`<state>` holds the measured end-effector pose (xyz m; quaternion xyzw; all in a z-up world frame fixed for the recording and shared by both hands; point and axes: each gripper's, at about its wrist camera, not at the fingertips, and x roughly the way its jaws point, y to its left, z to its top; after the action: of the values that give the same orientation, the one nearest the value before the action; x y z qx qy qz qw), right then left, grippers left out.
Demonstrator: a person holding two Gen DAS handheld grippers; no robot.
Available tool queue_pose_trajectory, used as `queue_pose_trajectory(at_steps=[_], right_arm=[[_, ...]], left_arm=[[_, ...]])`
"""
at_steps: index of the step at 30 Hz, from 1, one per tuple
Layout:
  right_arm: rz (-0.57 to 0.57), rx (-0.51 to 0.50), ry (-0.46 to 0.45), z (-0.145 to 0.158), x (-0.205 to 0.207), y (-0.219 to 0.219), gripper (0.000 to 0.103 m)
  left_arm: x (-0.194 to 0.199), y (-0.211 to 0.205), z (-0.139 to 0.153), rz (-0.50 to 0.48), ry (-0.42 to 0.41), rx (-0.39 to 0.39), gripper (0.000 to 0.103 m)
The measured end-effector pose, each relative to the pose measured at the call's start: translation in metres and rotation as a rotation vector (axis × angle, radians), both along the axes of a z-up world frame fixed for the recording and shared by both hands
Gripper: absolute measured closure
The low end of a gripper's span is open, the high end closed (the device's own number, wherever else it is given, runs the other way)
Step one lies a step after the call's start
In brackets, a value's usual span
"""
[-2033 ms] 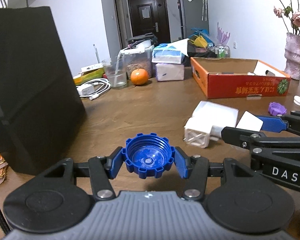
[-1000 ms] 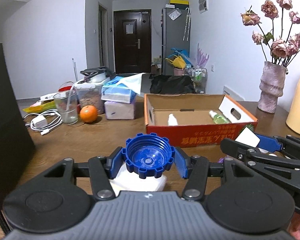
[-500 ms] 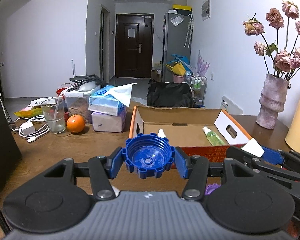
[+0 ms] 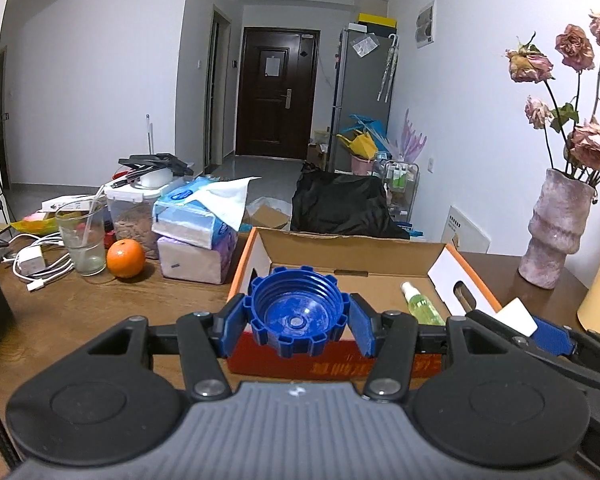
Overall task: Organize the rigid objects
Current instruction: 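Carry the blue cap with the left tool while the right tool carries the tape roll to the box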
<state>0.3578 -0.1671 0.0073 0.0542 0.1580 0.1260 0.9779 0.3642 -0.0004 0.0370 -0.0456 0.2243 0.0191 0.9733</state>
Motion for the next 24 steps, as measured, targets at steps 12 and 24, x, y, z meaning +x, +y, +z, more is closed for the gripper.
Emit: queue_pose_trajectory(at_steps=[12, 24], right_arm=[[-0.041, -0.003, 0.005, -0.004, 0.042, -0.009, 0.057], [-0.059, -0.005, 0.037, -0.014, 0.084, -0.009, 0.057]], left_arm=[[0.050, -0.011, -0.008, 0.009, 0.020, -0.004, 0.048], [0.100, -0.016, -0.021, 0.026, 0.060, 0.003, 0.048]])
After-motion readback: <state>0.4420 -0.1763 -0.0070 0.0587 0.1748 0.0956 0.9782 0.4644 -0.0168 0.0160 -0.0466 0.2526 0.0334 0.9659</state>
